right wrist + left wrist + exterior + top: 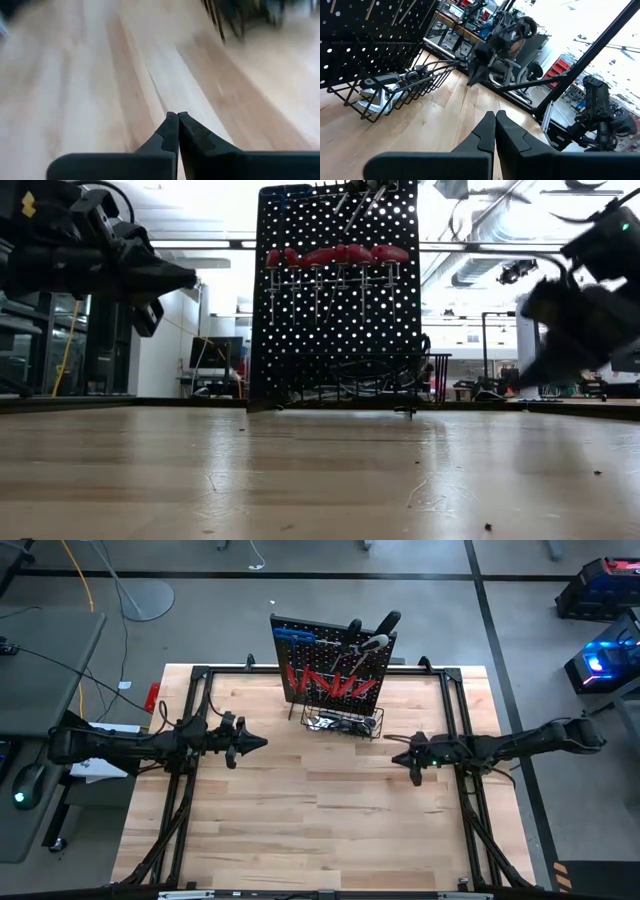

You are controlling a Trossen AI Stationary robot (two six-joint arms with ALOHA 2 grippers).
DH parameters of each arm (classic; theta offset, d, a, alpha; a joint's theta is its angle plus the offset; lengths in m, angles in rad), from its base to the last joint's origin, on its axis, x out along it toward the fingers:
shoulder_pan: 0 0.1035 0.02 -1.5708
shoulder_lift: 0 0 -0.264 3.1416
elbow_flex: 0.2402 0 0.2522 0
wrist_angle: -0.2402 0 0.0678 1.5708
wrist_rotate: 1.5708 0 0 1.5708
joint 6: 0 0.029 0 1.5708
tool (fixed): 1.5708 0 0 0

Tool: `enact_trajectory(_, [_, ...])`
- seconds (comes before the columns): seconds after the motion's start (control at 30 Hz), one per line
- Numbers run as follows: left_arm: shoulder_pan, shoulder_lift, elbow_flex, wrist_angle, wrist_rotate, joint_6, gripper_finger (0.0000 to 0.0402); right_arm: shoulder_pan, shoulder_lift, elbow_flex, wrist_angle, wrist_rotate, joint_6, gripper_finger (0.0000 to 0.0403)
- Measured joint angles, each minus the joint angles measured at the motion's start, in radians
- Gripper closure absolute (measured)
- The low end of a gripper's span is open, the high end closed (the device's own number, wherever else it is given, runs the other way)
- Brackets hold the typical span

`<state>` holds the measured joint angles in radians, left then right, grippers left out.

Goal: Hang tools onto peg board
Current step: Return to Home Position

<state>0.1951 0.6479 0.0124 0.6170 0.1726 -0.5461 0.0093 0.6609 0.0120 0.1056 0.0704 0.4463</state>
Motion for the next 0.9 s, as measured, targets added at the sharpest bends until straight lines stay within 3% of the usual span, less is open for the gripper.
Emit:
enact_trajectory(0.13, [-0.002, -0.019, 0.0, -0.025, -0.002, 0.0, 0.0401, -0.001, 0.012, 0.003, -0.092, -0.019, -0.002, 0.0403])
enact_trajectory(0.3, [-0.002, -0.206, -0.001, -0.163, -0.002, 0.0, 0.0401, 0.004, -0.011, 0.003, -0.103, -0.022, -0.002, 0.0403])
enact_trajectory(0.47, [0.009, -0.47, 0.0, -0.337, -0.002, 0.0, 0.0401, 0.016, -0.233, 0.003, -0.102, -0.023, -0.002, 0.0403])
enact_trajectory(0.7, [0.033, -0.646, -0.001, -0.46, -0.003, 0.0, 0.0402, 0.015, -0.63, 0.003, -0.1, -0.022, -0.002, 0.0402])
enact_trajectory(0.9, [0.012, -0.645, 0.001, -0.552, -0.025, 0.0, 0.0401, 0.013, -0.661, 0.002, 0.044, -0.02, -0.002, 0.0402])
